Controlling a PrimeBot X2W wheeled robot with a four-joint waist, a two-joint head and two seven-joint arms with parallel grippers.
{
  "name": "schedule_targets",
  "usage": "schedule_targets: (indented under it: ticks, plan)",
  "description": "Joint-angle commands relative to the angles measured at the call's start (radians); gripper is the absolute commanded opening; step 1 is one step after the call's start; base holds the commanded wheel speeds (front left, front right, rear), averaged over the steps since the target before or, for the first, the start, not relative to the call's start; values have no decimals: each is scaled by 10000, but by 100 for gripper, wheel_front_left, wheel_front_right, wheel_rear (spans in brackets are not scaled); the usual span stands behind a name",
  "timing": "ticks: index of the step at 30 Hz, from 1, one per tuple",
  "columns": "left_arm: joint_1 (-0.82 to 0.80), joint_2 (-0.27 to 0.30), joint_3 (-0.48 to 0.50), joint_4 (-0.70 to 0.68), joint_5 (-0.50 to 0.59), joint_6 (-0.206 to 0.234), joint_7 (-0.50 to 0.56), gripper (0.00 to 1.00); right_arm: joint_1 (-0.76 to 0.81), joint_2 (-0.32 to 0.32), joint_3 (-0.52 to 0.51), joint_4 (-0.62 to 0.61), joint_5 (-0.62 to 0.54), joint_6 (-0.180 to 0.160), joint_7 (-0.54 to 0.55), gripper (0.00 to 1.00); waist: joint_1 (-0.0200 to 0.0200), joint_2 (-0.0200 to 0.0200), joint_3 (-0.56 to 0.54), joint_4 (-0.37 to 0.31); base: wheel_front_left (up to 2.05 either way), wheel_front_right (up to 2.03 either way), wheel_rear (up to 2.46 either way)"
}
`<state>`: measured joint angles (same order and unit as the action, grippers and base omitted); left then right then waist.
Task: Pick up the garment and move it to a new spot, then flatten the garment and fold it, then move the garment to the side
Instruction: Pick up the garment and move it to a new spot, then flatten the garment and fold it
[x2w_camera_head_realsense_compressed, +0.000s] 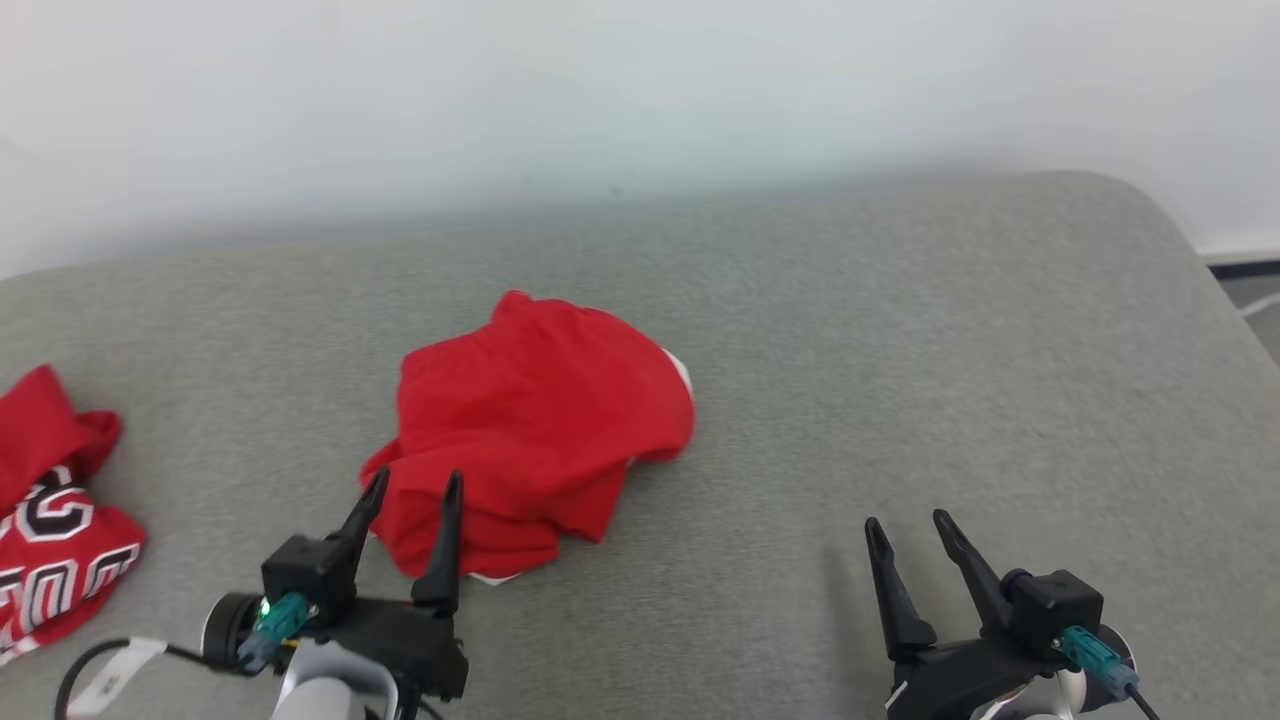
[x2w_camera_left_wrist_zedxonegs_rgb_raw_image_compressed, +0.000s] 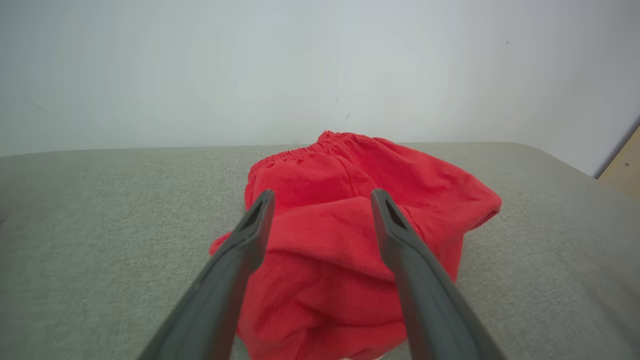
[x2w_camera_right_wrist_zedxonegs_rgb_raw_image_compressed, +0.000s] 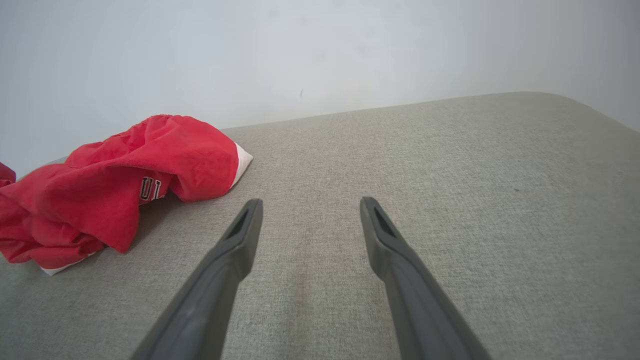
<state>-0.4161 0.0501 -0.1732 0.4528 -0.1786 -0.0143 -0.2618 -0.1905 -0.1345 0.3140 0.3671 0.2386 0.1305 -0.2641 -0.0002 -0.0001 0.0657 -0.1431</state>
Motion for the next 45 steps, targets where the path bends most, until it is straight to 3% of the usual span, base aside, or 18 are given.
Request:
schedule_targets:
  ticks: [1, 14, 27, 36, 45]
  plan:
    - [261, 7, 122, -69, 187, 45, -47, 100, 46, -2, 69, -50, 20, 4, -7, 100, 2, 1, -284, 454, 0, 0, 0]
    - [2162, 4, 1473, -1015, 711, 219, -47, 100, -246, -90, 609, 3, 65, 4, -7, 100, 2, 1, -467, 1835, 0, 0, 0]
    - [3196, 6, 1341, -1613, 661, 422, -47, 100, -1230, -413, 1015, 393, 2, 4, -7, 100, 2, 1, -16, 3663, 0, 0, 0]
    - [3021, 4, 761, -1696, 320, 550, -47, 100, -3092, -848, 1064, 1920, -302, 4, -7, 100, 2, 1, 593, 4898, 0, 0, 0]
    - [2820, 2, 185, -1765, -98, 760, -47, 100, -4547, -1367, -3, 4074, -436, 4, -6, 100, 2, 1, 1225, 5805, 0, 0, 0]
